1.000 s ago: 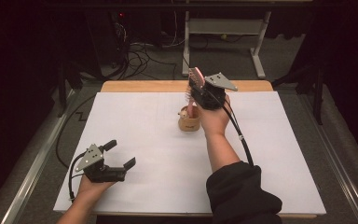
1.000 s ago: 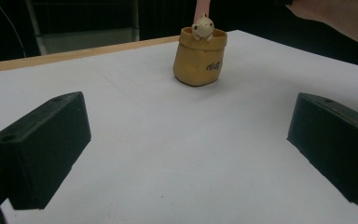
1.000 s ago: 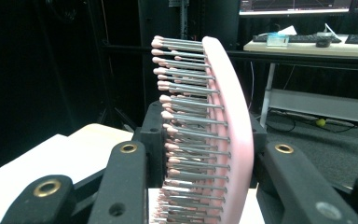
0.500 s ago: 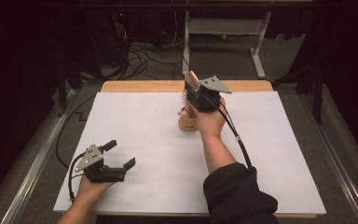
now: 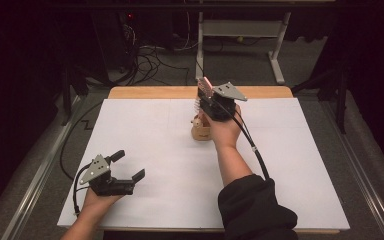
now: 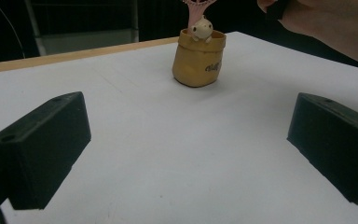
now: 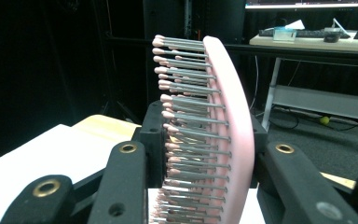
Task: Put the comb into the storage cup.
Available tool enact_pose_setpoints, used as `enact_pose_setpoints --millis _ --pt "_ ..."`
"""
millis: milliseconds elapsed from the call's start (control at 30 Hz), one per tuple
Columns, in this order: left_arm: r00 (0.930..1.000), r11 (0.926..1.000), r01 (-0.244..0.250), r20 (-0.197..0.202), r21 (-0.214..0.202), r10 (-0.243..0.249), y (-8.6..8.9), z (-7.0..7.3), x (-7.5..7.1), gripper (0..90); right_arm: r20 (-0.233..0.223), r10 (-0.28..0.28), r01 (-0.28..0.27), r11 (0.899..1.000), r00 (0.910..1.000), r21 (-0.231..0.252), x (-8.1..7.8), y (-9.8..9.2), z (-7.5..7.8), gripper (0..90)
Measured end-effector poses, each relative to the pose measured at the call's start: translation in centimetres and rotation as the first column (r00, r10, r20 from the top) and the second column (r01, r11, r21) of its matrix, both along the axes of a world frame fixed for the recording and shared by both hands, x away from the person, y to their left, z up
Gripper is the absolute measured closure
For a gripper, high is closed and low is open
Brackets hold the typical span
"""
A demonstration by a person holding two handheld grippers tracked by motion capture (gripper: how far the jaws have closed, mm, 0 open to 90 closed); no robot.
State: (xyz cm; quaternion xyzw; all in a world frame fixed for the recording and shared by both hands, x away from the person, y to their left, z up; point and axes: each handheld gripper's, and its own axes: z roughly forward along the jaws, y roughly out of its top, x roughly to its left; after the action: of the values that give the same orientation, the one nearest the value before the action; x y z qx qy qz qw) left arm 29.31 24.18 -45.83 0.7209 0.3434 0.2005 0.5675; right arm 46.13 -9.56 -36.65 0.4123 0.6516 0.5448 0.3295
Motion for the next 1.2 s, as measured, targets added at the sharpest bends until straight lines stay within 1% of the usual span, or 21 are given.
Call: enact_pose_setpoints --millis 267,400,633,700,1000,1200 --pt "1.0 1.0 0.007 -0.003 0.003 -0.007 -0.2 -0.1 0.0 0.0 0.004 -0.004 0.004 1.0 1.0 0.001 0.0 -0.2 -0.1 64.7" --pt "1.0 1.0 0.005 -0.002 0.001 -0.005 -0.1 -0.1 0.0 0.0 0.002 0.007 -0.007 1.0 1.0 -0.004 0.1 -0.3 -0.1 64.3" --pt "1.0 1.0 0.007 -0.004 0.002 -0.007 -0.2 -0.1 0.1 0.0 -0.018 0.01 -0.01 1.0 0.9998 -0.001 0.2 -0.7 0.0 63.1" --pt "1.0 1.0 0.009 -0.005 0.004 -0.009 -0.2 -0.1 0.1 0.0 -0.017 0.014 -0.014 1.0 0.9998 -0.009 0.2 -0.8 0.0 62.7" --pt "0.9999 0.9999 0.01 -0.007 0.006 -0.01 -0.2 -0.1 0.1 0.0 -0.026 0.021 -0.021 1.0 0.9994 -0.016 0.2 -1.2 0.2 60.8" --pt "0.9999 0.9999 0.013 -0.01 0.005 -0.013 -0.2 -0.1 0.1 0.0 -0.033 0.026 -0.026 1.0 0.9991 -0.013 0.2 -1.5 0.1 59.8"
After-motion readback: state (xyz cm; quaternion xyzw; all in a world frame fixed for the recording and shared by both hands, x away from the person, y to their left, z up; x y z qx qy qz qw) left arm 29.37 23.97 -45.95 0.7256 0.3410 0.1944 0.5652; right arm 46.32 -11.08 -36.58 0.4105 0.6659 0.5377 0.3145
